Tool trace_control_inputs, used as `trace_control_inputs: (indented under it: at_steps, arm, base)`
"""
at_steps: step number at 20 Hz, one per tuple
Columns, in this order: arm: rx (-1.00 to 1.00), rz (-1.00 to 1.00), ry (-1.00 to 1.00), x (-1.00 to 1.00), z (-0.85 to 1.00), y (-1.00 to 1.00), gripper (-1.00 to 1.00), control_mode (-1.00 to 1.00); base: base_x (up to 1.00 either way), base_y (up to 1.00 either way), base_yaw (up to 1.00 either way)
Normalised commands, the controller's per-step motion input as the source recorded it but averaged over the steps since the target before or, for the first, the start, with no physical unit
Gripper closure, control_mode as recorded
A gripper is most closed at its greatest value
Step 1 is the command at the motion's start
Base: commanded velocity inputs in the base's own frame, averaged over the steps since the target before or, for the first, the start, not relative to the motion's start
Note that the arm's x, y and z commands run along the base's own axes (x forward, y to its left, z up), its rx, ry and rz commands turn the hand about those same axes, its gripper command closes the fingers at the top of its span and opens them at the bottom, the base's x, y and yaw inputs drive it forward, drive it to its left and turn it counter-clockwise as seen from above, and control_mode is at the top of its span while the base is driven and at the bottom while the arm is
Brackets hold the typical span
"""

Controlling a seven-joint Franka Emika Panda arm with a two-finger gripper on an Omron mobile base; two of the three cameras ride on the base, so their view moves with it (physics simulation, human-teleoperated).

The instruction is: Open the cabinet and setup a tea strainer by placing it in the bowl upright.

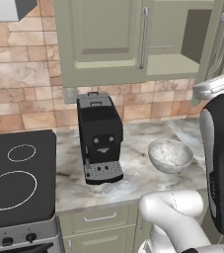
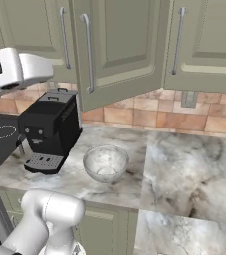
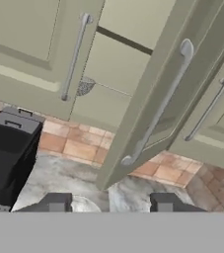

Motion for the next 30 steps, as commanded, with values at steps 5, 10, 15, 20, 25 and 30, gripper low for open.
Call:
trace_control_inputs:
  at_steps: [5, 10, 15, 20, 25, 30]
  arm:
    - [-0.14, 0.0, 0.08, 0.0, 0.01, 0.5, -1.0, -1.0]
    - [-0.17, 0.0, 0.12, 0.09, -0.06, 0.24, -1.0, -1.0]
    - [-0.3, 0.0, 0.16, 0.43, -0.41, 0.32, -1.0, -1.0]
    - [-0.25, 0.0, 0.23, 0.49, -0.31, 0.02, -1.0, -1.0]
    - [-0.23, 0.0, 0.22, 0.48, -0.04, -0.24, -1.0, -1.0]
    - [-0.23, 0.0, 0.12, 0.28, -0.03, -0.37, -1.0, -1.0]
  base:
    - [0.0, 0.0, 0.0]
    - [0.0, 0.0, 0.0]
    - [0.0, 0.0, 0.0]
    - [0.0, 0.0, 0.0]
    - [0.0, 0.0, 0.0]
    - [0.0, 0.0, 0.0]
